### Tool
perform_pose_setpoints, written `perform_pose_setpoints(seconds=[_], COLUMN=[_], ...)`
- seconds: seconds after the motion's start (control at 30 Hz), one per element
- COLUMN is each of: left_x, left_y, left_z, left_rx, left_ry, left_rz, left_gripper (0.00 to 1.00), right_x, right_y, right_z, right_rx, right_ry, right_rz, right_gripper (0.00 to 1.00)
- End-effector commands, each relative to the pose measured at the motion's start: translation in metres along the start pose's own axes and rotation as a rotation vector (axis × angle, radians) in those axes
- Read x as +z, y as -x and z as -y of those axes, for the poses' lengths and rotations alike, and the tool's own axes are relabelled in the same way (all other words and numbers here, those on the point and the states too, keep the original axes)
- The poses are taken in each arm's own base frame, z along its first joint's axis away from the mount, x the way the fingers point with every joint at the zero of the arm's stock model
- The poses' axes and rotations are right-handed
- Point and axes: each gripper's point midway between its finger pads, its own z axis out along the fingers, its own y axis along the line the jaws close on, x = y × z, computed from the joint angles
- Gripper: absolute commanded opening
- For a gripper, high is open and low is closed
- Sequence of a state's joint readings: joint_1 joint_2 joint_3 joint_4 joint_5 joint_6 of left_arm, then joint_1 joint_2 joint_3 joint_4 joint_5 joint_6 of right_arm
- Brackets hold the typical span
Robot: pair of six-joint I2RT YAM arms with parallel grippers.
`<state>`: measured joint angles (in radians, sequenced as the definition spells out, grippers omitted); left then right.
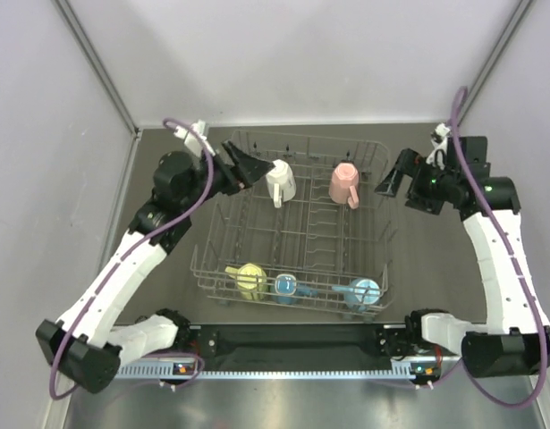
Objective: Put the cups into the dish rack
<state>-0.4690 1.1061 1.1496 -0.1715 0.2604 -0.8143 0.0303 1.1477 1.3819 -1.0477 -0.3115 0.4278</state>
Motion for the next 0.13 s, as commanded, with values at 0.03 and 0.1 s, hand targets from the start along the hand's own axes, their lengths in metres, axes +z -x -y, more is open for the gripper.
perform_pose_setpoints(seconds=[0.03, 0.1], left_x=[-0.043, -0.069], left_y=[0.021, 0.027], left_z=[0.052, 0.073], left_rx=[-0.128, -0.153], left_ry=[-0.312, -0.434], left_rz=[0.168, 0.227], left_gripper=[0.87, 0.88], right_x=[-0.009, -0.030], right_y=[0.000, 0.003], right_z=[-0.025, -0.045], right_rx=[-0.115, -0.163], right_ry=[0.092, 0.202], right_rz=[0.147, 0.264], right_gripper=[1.00, 1.00])
